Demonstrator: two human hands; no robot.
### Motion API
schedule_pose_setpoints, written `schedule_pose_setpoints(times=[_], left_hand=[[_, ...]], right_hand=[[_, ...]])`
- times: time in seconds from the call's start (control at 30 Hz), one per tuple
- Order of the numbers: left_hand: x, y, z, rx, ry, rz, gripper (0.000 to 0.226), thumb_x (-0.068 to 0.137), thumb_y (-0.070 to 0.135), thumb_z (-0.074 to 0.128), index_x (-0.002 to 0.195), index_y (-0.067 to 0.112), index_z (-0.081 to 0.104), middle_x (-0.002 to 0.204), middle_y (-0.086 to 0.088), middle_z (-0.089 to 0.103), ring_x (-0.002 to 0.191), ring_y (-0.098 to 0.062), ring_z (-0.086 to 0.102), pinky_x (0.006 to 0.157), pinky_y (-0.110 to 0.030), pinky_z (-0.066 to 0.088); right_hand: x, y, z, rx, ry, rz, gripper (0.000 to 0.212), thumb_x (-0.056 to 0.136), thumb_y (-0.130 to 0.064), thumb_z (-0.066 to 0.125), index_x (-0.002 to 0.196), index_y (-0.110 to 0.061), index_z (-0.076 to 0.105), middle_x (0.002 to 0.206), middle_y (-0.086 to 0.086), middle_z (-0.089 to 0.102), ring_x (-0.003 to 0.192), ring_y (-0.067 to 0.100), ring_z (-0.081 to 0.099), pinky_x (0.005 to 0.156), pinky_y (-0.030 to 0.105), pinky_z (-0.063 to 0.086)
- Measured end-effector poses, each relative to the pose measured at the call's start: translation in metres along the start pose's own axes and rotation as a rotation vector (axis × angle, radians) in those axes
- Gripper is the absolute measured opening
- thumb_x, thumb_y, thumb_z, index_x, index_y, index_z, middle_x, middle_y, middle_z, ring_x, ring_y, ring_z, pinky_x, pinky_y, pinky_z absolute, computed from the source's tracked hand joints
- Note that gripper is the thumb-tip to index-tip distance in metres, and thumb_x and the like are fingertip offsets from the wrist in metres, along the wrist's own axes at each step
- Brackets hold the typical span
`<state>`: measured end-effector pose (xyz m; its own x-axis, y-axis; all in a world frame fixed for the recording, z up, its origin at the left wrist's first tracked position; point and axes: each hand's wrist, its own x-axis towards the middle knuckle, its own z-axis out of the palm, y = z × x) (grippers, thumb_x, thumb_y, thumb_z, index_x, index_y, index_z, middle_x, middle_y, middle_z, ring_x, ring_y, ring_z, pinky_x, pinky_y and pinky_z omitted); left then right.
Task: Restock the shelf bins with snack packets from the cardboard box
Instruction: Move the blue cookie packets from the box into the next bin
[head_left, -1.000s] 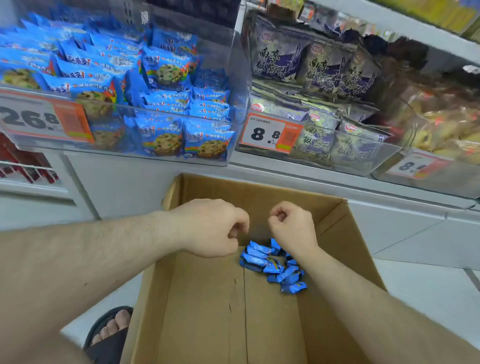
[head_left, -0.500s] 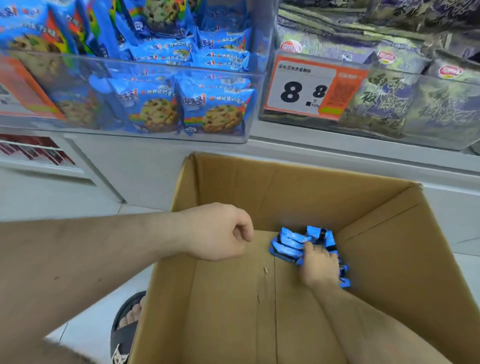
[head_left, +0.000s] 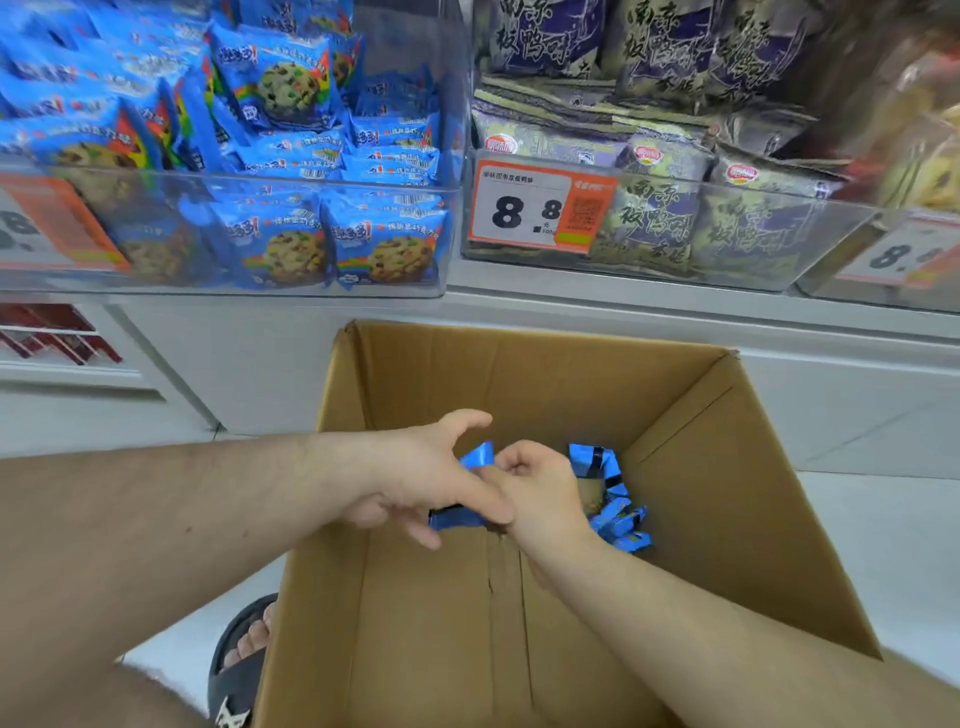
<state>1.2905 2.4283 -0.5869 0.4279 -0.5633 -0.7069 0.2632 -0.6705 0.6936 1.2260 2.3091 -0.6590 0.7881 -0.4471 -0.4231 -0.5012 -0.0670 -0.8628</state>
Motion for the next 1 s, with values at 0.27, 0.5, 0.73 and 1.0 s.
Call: schedule_pose_setpoints(times=[0.27,0.5,0.73,1.0], left_hand=[[0.009,-0.023,-0.004,0.057,0.148,0.098,0.038,0.073,-0.007,0.07,0.093,0.022,0.055,0.102,-0.018,0.062,0.054,-0.019,0.057,0.048,-0.024,0.047],[0.02,-0.025,-0.025,0.067,0.19,0.092,0.039,0.076,-0.006,0.069,0.091,0.027,0.054,0.11,-0.017,0.059,0.055,-0.021,0.058,0.052,-0.027,0.05],[0.025,-0.026,-0.041,-0.039,0.169,0.085,0.043,0.076,-0.011,0.07,0.093,0.027,0.057,0.116,-0.014,0.062,0.085,-0.032,0.07,0.057,-0.03,0.052],[0.022,-0.035,-0.043,-0.072,0.095,0.052,0.043,0.078,-0.013,0.068,0.099,0.023,0.057,0.117,-0.013,0.065,0.088,-0.028,0.071,0.058,-0.031,0.053]], right_hand=[[-0.004,-0.009,-0.025,0.279,-0.05,-0.032,0.021,0.088,-0.006,0.058,0.067,-0.002,0.06,0.065,0.011,0.062,0.049,0.02,0.058,0.051,0.029,0.049],[0.094,0.111,-0.056,-0.464,0.074,0.187,0.013,0.082,-0.019,0.06,0.07,-0.02,0.059,0.076,0.001,0.065,0.073,0.02,0.058,0.064,0.027,0.045],[0.105,0.174,-0.024,-1.115,-0.236,-0.187,0.027,0.079,-0.023,0.052,0.104,-0.019,0.06,0.111,0.004,0.059,0.108,0.027,0.056,0.084,0.033,0.046],[0.128,0.197,-0.005,-1.356,-0.072,-0.304,0.046,0.072,-0.02,0.065,0.117,-0.021,0.058,0.13,0.003,0.053,0.114,0.028,0.051,0.085,0.039,0.04]])
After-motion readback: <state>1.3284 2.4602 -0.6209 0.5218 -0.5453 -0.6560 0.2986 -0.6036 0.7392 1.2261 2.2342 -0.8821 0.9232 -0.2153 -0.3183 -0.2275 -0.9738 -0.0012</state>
